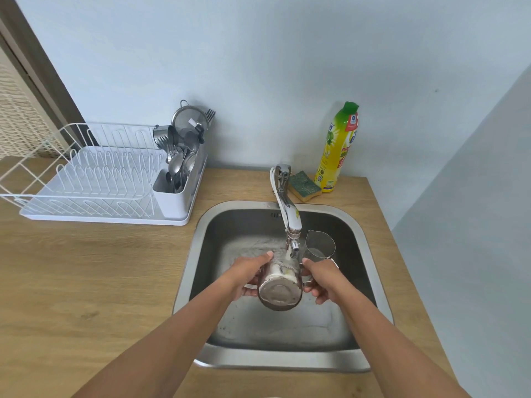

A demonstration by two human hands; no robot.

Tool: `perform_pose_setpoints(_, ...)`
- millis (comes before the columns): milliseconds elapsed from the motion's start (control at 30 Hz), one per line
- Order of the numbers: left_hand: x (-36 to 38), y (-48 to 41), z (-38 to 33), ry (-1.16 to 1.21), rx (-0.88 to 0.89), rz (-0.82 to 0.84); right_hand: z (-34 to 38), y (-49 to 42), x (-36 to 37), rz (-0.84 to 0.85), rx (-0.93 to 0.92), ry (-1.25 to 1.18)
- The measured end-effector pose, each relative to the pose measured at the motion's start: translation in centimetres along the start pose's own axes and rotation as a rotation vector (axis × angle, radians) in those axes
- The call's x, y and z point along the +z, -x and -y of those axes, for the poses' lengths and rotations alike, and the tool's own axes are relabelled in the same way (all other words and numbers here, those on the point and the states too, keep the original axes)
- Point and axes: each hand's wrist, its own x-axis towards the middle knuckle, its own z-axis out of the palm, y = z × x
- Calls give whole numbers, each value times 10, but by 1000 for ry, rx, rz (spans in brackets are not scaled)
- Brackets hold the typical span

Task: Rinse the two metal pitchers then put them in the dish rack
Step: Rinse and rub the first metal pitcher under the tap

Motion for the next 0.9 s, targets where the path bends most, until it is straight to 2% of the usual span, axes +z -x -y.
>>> perform_pose_setpoints(133,1,4,9,-41,6,40,-11,5,2,3,0,17)
perform_pose_setpoints(400,7,-2,41,36,6,120,-30,22,0,36,-24,35)
perform_pose_setpoints(500,12,-4,43,74,32,123,-35,23,-4,1,-50,47)
perform_pose_setpoints(733,21,-1,35,-65,129,128,-40,24,-10,-131,-148,134)
perform_pose_setpoints(900,24,-7,35,-85,271,31,-38,26,-8,-197,-326,80)
